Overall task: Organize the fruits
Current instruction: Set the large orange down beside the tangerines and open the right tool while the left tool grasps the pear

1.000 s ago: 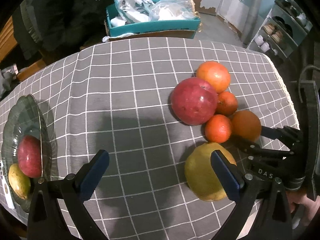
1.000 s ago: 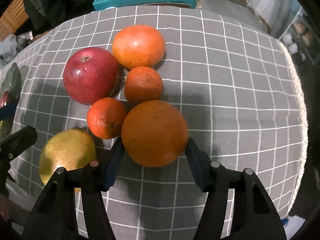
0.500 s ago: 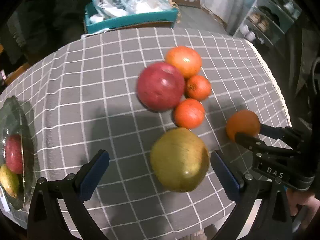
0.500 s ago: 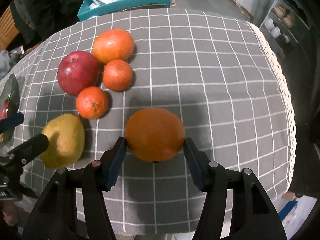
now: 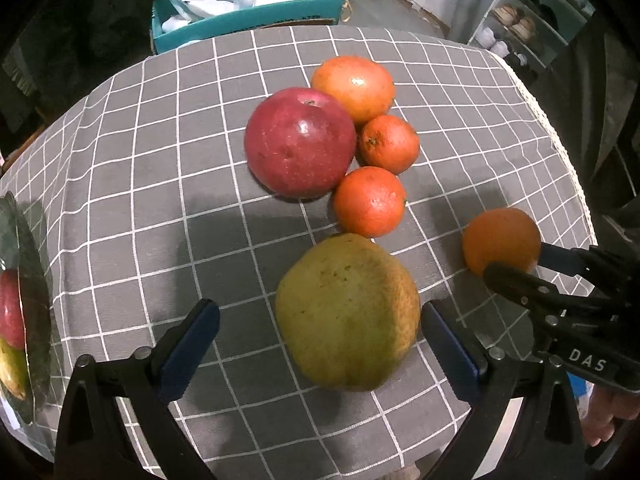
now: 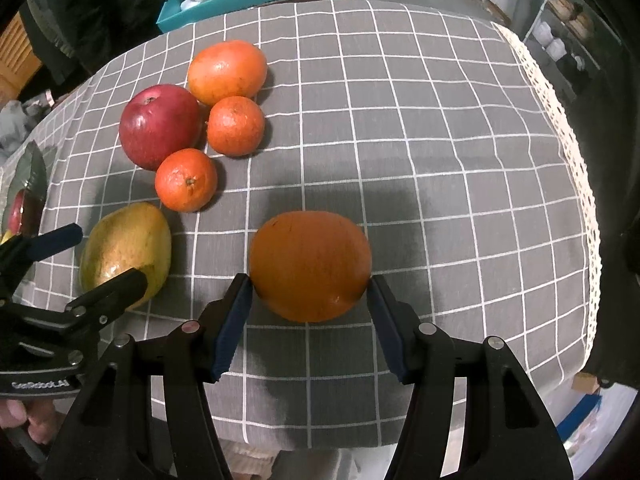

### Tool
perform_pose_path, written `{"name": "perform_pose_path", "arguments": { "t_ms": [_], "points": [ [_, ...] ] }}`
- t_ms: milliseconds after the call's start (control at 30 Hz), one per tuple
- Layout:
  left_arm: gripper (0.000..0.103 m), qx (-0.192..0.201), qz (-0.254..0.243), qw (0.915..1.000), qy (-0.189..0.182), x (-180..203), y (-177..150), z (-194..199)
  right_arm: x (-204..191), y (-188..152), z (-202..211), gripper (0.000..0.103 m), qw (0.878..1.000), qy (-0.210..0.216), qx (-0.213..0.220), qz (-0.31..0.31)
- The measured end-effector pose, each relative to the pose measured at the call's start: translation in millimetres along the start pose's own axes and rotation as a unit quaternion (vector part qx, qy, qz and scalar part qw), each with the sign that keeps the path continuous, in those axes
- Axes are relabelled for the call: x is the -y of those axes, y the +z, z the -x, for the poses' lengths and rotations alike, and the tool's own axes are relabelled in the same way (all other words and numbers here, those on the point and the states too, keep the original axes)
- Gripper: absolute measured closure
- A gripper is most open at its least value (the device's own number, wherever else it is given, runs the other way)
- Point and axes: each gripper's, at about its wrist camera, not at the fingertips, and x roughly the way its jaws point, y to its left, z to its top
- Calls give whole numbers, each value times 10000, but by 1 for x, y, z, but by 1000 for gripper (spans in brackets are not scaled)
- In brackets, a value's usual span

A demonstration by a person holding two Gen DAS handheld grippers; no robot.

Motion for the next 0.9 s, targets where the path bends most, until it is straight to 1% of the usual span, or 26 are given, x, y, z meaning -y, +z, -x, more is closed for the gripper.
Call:
{"name": "perform_pose_path", "arguments": {
  "t_ms": [67, 167, 267, 433, 600, 667, 700, 733, 900],
  "points": [
    [12, -57, -18, 10000, -71, 2, 0, -3, 5, -2, 1, 43, 9999, 95, -7, -94],
    [20, -169, -55, 9997, -157, 5, -1, -10, 10, -3, -1, 43, 9995, 218, -67, -216],
    [27, -201, -84, 9994, -260, 7, -2, -14, 14, -3, -5, 43, 9994, 226, -114, -242],
    [28, -160, -134, 9995, -233, 8, -3, -13, 14, 2, -12, 43, 9992, 287, -147, -235],
    [28, -80, -72, 9999, -38, 1, -3, -9, 9, 12, -18, 43, 9992, 298, -171, -194],
    [28, -24, 82, 9999, -58, -8, -1, -5, 8, 17, -19, 36, 9993, 297, -129, -160],
    [28, -4, 131, 9999, -66, -11, 0, -4, 7, 19, -20, 30, 9995, 270, -94, -141],
    [28, 33, 193, 9998, -60, -14, 2, -2, 6, 22, -21, 27, 9996, 239, -60, -122],
    [28, 173, 407, 9990, 6, -32, 8, 5, 4, 41, -23, 26, 9998, 180, 21, -47]
  ]
}}
